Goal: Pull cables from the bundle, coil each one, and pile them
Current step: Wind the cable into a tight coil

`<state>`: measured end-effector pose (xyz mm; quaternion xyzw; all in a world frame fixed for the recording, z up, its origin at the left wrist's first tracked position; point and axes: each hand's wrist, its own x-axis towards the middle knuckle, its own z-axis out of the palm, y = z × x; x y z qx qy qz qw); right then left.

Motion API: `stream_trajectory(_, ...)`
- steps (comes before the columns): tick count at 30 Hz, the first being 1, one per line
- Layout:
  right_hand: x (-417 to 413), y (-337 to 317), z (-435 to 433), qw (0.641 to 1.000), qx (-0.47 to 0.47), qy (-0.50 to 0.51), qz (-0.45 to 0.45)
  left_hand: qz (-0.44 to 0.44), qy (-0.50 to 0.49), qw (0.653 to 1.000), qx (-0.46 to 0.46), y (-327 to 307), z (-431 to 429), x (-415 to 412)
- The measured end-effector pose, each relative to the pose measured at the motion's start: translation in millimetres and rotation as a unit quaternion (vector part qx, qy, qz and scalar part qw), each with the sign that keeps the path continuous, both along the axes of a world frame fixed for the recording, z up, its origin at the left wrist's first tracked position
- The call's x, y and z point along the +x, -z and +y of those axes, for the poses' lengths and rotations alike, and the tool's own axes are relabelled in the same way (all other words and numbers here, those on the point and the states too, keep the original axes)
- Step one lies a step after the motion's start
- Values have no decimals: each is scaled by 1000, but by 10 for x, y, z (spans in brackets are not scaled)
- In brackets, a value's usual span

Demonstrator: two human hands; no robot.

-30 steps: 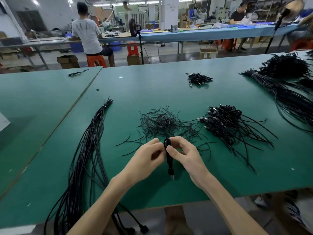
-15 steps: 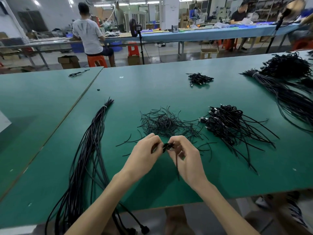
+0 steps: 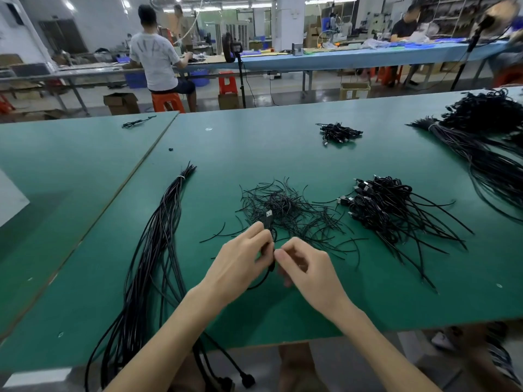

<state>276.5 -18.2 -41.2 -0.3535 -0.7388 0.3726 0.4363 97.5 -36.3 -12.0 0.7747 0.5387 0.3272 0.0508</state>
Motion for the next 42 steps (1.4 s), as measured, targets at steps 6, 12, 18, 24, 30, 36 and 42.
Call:
stream_trajectory(6,80,-22,105,970,-207,-97,84,-14,24,998,52,-38,-8,60)
stream_trajectory(12,80,3,133,968,-200,-85,125,18,46,998,48,-123,0,56)
stream_trajectory(18,146,3,82,971,-148,-59,178,2,92,996,21,-84,-49,217)
stream_trajectory(24,187,-8,65,961,-149,-68,222,-34,109,993,4,-52,-57,254)
stream_trajectory(30,163,-40,107,941,-236,-55,236,-1,78,997,2,-70,-20,101)
stream_trajectory(36,149,-114,79,952,-240,-42,184,-24,80,996,-19,-47,-19,33)
stream_trajectory(42,152,-136,80,956,-235,-64,163,-41,74,996,-20,-29,3,24)
